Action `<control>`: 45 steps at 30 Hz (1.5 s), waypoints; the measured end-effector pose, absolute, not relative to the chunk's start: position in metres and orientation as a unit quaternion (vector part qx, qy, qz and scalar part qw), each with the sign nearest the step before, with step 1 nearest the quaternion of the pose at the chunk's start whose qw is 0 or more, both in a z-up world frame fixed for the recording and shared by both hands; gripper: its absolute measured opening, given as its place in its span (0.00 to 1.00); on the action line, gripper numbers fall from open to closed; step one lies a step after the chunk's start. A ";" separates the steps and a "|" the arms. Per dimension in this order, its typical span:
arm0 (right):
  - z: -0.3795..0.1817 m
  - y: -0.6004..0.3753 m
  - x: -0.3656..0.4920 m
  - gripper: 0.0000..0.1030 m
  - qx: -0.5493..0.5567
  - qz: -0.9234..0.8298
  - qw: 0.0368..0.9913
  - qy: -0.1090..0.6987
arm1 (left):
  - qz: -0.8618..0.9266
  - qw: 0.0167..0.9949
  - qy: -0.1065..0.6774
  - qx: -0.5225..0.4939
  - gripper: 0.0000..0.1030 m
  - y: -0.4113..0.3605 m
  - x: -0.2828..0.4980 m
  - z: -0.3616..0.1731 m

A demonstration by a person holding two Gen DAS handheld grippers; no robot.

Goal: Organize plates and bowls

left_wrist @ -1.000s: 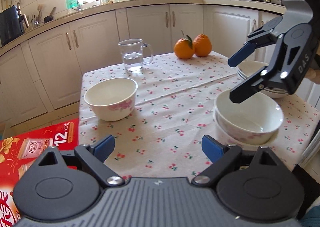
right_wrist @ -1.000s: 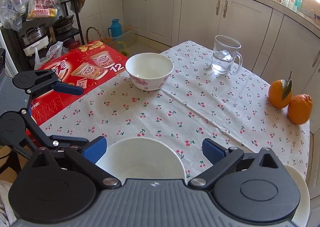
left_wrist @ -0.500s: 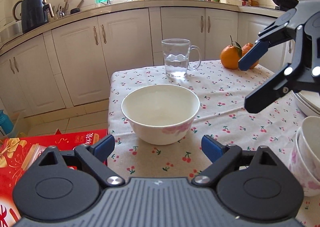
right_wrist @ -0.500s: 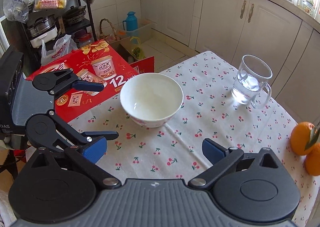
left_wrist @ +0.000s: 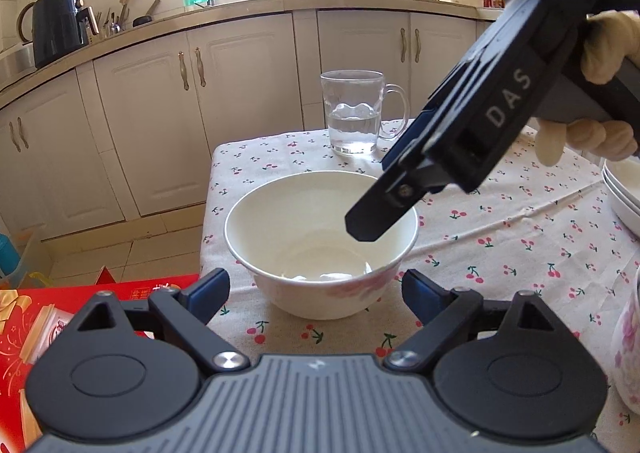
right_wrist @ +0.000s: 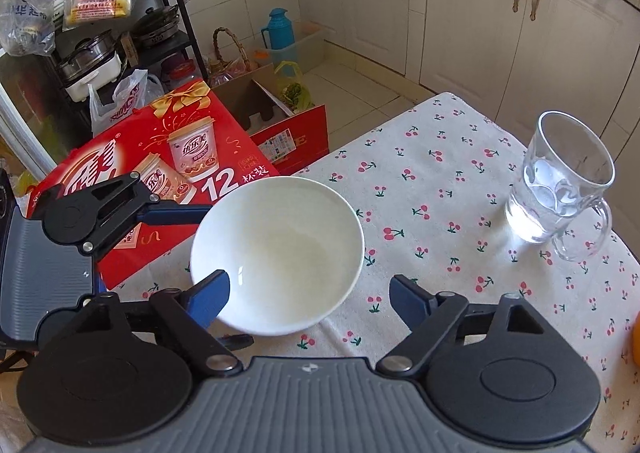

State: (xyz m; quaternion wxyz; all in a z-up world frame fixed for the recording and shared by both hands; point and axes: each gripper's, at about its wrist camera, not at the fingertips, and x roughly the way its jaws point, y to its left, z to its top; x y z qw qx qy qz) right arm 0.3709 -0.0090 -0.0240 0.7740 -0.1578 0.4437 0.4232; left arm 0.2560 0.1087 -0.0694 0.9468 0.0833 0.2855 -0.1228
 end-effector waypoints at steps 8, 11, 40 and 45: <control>-0.040 0.000 0.387 0.75 -0.142 0.427 0.768 0.456 | -0.125 0.948 0.281 0.084 0.88 0.108 0.261 -0.069; -0.043 0.002 0.390 0.72 -0.138 0.430 0.767 0.457 | -0.130 0.947 0.281 0.087 0.87 0.107 0.261 -0.069; -0.018 -0.010 0.339 0.61 -0.153 0.438 0.765 0.448 | -0.158 0.939 0.288 0.105 0.85 0.098 0.215 -0.036; -0.001 -0.023 0.313 0.61 -0.151 0.439 0.769 0.439 | -0.165 0.938 0.283 0.115 0.85 0.087 0.192 -0.020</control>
